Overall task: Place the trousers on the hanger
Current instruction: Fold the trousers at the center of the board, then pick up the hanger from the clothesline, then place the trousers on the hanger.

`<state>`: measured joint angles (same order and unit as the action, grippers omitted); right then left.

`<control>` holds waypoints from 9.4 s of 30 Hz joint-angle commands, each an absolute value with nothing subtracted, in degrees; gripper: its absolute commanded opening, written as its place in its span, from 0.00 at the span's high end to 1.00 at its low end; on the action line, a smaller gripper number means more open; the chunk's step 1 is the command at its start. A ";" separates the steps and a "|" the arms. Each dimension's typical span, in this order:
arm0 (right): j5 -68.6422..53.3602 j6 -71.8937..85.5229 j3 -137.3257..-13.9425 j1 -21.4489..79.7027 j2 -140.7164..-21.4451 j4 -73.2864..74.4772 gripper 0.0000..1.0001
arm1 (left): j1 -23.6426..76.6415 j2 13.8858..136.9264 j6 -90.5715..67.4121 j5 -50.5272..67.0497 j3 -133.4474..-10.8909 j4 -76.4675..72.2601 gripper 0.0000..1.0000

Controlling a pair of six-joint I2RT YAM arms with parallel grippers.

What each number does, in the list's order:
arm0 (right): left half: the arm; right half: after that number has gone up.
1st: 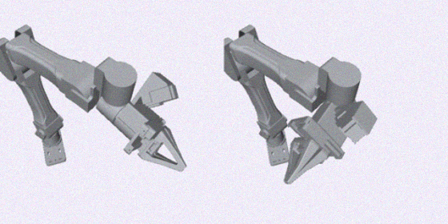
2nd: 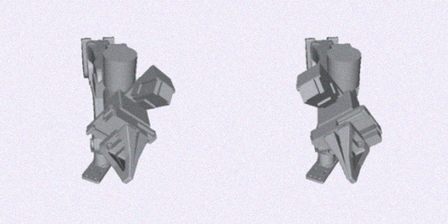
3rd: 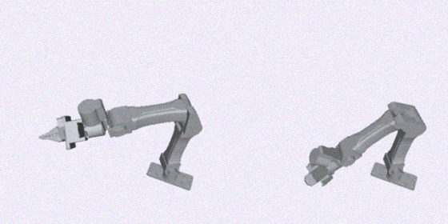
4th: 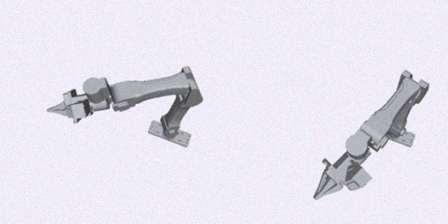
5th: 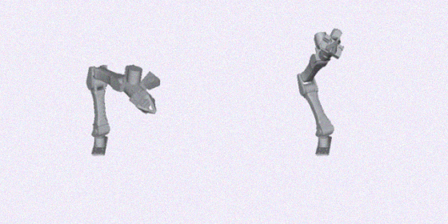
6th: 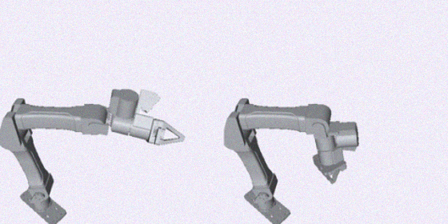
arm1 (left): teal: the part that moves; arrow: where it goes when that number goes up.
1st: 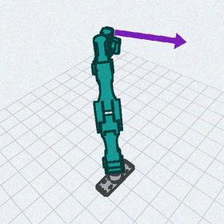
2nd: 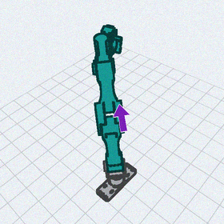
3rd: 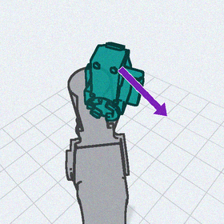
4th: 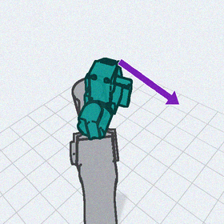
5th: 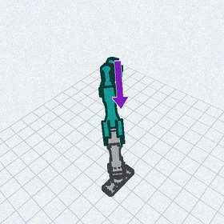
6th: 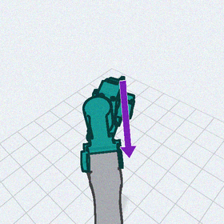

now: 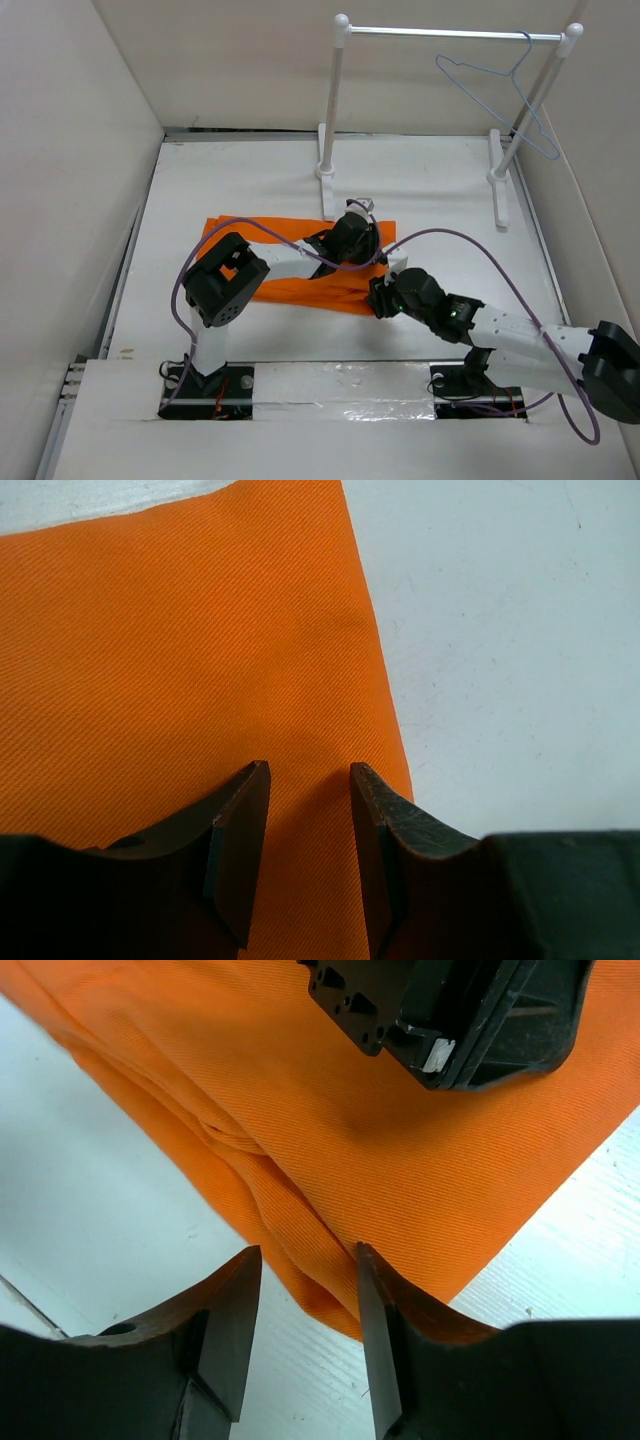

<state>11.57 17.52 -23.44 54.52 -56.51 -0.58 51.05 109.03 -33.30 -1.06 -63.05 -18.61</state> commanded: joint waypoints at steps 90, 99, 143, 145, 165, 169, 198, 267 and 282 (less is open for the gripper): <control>10.29 -2.64 -83.91 4.14 -65.54 19.23 0.07 | 67.94 95.54 -37.53 -17.76 -37.54 -34.36 0.98; 2.02 -0.71 -92.82 -8.86 -78.05 21.02 0.07 | 68.55 84.65 -36.57 -12.75 -31.82 -35.86 0.96; -4.40 -0.27 -79.46 -7.21 -77.79 2.72 1.00 | 70.40 65.22 -30.68 -21.62 -34.80 -22.42 0.77; -3.96 -0.18 -77.36 -6.68 -76.30 2.99 1.00 | 70.40 64.78 -30.15 -21.19 -36.81 -22.15 0.67; 2.72 9.22 -31.74 8.78 -45.01 2.72 1.00 | 67.24 90.06 -23.73 -19.60 -76.71 -12.83 0.49; 2.02 11.51 -26.72 9.93 -39.21 2.90 1.00 | 65.31 98.07 -23.64 -19.95 -86.72 -10.55 0.49; -2.02 11.16 -24.79 14.50 -34.28 7.56 1.00 | 61.44 120.49 -16.09 -21.71 -113.20 -5.97 0.61; -11.25 23.99 -13.01 29.52 -68.73 -27.24 0.51 | 71.19 106.52 -49.94 -49.04 -45.44 -56.52 1.00; -3.51 21.97 -11.60 27.96 -43.79 -7.48 1.00 | 67.76 99.85 -39.82 -54.31 -36.13 -57.84 1.00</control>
